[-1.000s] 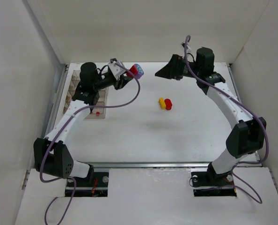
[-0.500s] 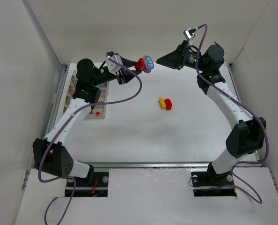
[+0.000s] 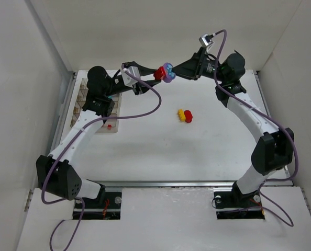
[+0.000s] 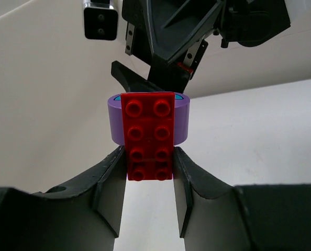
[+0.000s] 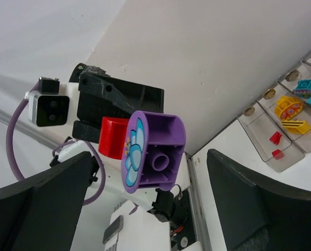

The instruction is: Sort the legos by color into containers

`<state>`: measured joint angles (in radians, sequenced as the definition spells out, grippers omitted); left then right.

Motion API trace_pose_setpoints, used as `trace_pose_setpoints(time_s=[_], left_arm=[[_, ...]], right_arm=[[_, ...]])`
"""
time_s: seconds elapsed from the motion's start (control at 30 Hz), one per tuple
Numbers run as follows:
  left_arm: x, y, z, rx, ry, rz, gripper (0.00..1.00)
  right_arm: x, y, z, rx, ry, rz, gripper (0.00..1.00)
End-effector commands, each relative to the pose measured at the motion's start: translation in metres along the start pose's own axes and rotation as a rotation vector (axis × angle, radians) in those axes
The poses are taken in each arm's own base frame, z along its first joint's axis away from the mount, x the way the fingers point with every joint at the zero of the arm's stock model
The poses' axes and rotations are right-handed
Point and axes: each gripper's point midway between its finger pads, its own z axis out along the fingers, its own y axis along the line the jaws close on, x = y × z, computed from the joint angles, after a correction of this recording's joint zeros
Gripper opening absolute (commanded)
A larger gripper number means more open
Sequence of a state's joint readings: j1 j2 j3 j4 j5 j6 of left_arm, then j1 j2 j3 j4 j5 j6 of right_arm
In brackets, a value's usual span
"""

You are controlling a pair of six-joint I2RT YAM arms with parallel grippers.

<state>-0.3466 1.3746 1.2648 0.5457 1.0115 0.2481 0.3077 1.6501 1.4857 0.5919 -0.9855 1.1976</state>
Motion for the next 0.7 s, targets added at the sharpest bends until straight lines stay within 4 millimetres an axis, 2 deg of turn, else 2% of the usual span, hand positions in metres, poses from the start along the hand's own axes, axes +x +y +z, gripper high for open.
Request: trace_pose_setpoints(time_s=[0.0, 0.07, 0.1, 0.13, 0.23, 0.33, 0.37, 0.43, 0.47, 0.5, 0.57, 0.6, 0.63, 0.67], left_arm=[[-0.058, -0.002, -0.005, 0.008, -0.097, 0.162, 0.00], [-0.059, -0.005, -0.003, 0.016, -0.101, 0.160, 0.00], [-0.059, -0.005, -0.003, 0.016, -0.101, 0.160, 0.00], [-0.059, -0.005, -0.003, 0.016, -0.101, 0.160, 0.00], [-0.063, -0.006, -0.004, 0.016, -0.106, 0.157, 0.00], [-0.063, -0.006, -0.004, 0.016, -0.106, 0.157, 0.00], [-0.067, -0.007, -0.006, 0.015, -0.111, 0.164, 0.00], [-0.063, -0.006, -0.006, 0.001, -0.105, 0.147, 0.00], [-0.063, -0.006, -0.006, 0.001, -0.104, 0.147, 0.00], [-0.063, -0.004, -0.006, -0.012, -0.103, 0.134, 0.00], [-0.053, 0.004, -0.014, -0.062, -0.079, 0.060, 0.00], [-0.047, 0.006, -0.018, -0.072, -0.069, 0.029, 0.00], [-0.036, 0.007, -0.022, -0.085, -0.050, -0.016, 0.00], [-0.034, 0.009, -0.029, -0.102, -0.042, -0.041, 0.00]], right_arm=[[-0.001, 0.009, 0.008, -0.043, -0.010, -0.045, 0.95], [0.003, 0.008, 0.011, -0.052, 0.008, -0.062, 0.94], [0.007, 0.016, 0.015, -0.074, 0.029, -0.070, 0.94], [0.012, 0.018, 0.018, -0.085, 0.045, -0.077, 0.92], [0.011, 0.023, 0.022, -0.099, 0.048, -0.098, 0.85], [0.011, 0.023, 0.022, -0.099, 0.047, -0.109, 0.64], [0.011, 0.023, 0.022, -0.099, 0.047, -0.109, 0.48], [0.010, 0.022, 0.022, -0.096, 0.038, -0.117, 0.29], [0.010, 0.022, 0.022, -0.096, 0.038, -0.118, 0.14], [0.007, 0.027, 0.022, -0.099, 0.027, -0.126, 0.13], [0.010, 0.024, 0.020, -0.089, 0.022, -0.114, 0.00], [0.008, 0.018, 0.018, -0.073, 0.009, -0.106, 0.00], [0.008, 0.019, 0.017, -0.069, 0.001, -0.105, 0.00], [0.006, 0.021, 0.015, -0.063, -0.018, -0.107, 0.00]])
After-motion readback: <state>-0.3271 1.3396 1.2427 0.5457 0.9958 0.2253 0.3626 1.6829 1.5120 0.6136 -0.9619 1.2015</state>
